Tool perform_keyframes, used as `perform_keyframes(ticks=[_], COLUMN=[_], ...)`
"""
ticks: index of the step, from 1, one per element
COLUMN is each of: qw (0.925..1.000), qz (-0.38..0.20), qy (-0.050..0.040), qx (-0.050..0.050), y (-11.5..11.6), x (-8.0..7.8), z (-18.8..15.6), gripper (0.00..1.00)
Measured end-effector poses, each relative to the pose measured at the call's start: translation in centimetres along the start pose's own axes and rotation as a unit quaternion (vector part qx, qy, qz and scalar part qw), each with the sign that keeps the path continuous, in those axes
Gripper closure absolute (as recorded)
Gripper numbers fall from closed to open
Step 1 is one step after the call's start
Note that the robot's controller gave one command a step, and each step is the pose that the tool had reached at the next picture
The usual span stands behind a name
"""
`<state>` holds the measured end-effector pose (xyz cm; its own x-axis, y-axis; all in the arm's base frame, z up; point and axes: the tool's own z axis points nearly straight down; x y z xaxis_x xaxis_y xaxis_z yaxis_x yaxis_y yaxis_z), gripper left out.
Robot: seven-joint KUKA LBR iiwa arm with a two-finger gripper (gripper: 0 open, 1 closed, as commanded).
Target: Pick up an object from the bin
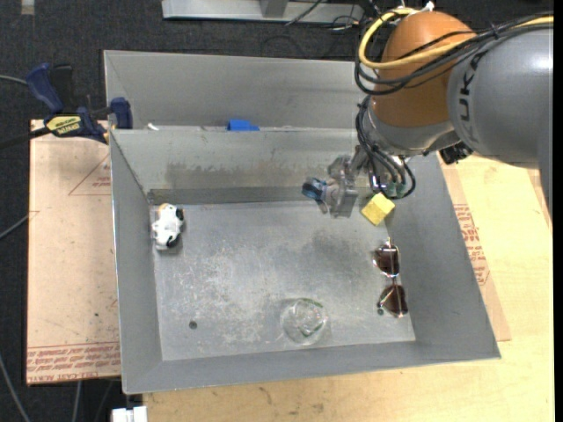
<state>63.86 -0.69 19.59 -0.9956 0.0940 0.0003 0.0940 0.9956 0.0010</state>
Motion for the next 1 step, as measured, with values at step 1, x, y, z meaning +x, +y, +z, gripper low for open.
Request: perform_keyframes(ticks=[1], qw=[0.9999], qz=[0.013], qy=[-0.0029], qx=[0.000], y=[3.31], x=[0.11], z=[-3.85], gripper=[1.00])
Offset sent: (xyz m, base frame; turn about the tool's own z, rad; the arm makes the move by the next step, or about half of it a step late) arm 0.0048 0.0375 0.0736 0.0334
